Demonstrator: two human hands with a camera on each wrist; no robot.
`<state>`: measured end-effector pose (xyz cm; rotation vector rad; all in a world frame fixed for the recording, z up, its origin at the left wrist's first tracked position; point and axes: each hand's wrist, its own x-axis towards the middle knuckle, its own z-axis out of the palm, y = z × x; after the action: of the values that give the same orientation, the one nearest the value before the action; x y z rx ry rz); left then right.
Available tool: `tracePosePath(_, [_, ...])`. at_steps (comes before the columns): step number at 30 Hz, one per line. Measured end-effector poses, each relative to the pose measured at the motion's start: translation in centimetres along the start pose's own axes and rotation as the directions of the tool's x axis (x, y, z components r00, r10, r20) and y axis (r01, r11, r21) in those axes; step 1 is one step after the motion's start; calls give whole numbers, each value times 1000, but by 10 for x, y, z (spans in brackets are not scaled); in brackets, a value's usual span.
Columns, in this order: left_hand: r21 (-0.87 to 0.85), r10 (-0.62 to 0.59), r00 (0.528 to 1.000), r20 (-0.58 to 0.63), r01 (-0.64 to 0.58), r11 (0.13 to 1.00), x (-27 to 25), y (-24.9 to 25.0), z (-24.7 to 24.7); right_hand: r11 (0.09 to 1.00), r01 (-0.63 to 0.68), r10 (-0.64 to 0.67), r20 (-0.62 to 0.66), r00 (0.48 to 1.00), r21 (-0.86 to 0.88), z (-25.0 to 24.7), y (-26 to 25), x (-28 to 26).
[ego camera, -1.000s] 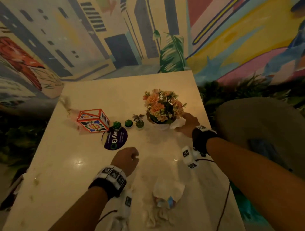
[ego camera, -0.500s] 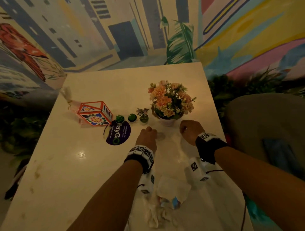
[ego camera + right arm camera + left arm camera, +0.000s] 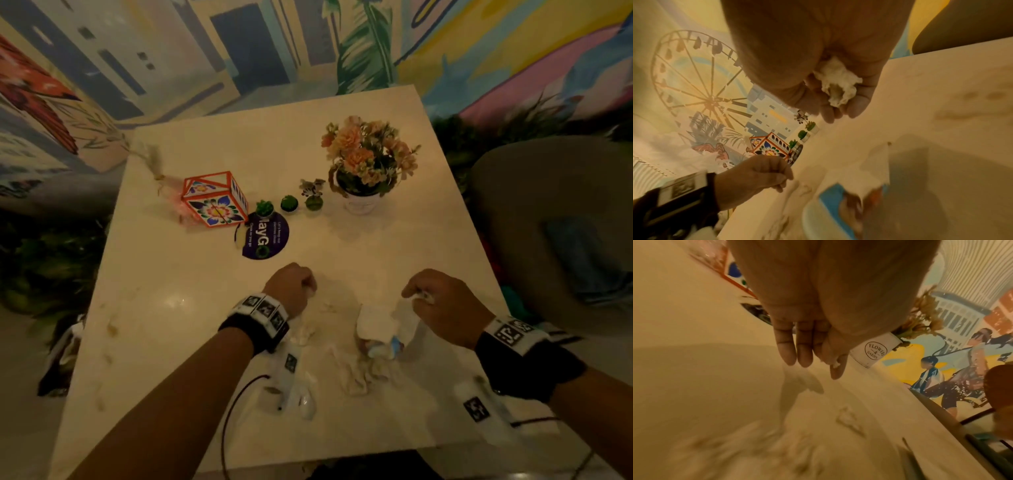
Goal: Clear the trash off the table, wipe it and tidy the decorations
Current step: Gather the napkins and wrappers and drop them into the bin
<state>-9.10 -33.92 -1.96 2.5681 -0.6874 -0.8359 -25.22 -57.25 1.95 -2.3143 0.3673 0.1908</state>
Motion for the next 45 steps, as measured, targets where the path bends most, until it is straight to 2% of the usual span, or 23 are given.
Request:
tracePosePath(3, [-5, 1, 1000, 2, -1, 1000, -32, -28, 8, 994, -14, 18, 32, 999, -108, 20, -3, -24])
tracePosePath(7, [29, 30, 998, -55, -28, 999, -45, -35, 24, 951, -45, 104, 178, 979, -305, 46, -19, -39])
tracePosePath(11, [66, 175, 984, 30, -177, 982, -55, -22, 37, 838, -46, 210, 242, 947, -544, 70, -40, -48])
tracePosePath(14, [208, 260, 950, 173, -293, 933, -72, -21, 34, 805, -67, 255, 242, 936, -589, 86, -44, -51])
tracePosePath(17, [374, 259, 914, 311, -369, 851, -92, -28, 29, 810, -85, 261, 226, 939, -581, 99, -42, -47])
tracePosePath(21, [455, 259, 896, 360, -411, 790, -107, -38, 44, 857, -95, 224, 202, 953, -506, 109, -36, -41])
tracePosePath(23, [427, 277, 904, 325, -402, 810, -108, -40, 54, 884, -83, 191, 193, 962, -460, 110, -34, -39])
tracePosePath(27, [255, 361, 907, 220, -410, 876, -108, -39, 64, 906, -84, 152, 133, 979, -416, 112, -33, -36])
tracePosePath(31, [133, 495, 865, 83, -502, 854, -107, -41, 75, 917, -76, 137, 131, 982, -391, 114, -39, -34])
tracePosePath(33, [126, 506, 862, 30, -506, 853, -103, -40, 81, 920, -78, 135, 123, 983, -385, 116, -41, -32])
tracePosePath(36, [113, 454, 891, 25, -453, 884, -99, -33, 81, 929, -95, 138, 98, 985, -357, 114, -42, -30])
tracePosePath(39, [60, 338, 941, 8, -338, 939, -93, -24, 74, 956, -138, 157, 55, 986, -260, 100, -42, -27])
tracePosePath(42, [-113, 187, 974, -125, -202, 973, -80, -16, 59, 980, -169, 163, -66, 984, -108, 75, -42, -22])
tracePosePath(45, [-176, 148, 975, -168, -177, 968, -60, -4, 46, 977, -198, 210, -200, 957, 76, 48, -38, -22])
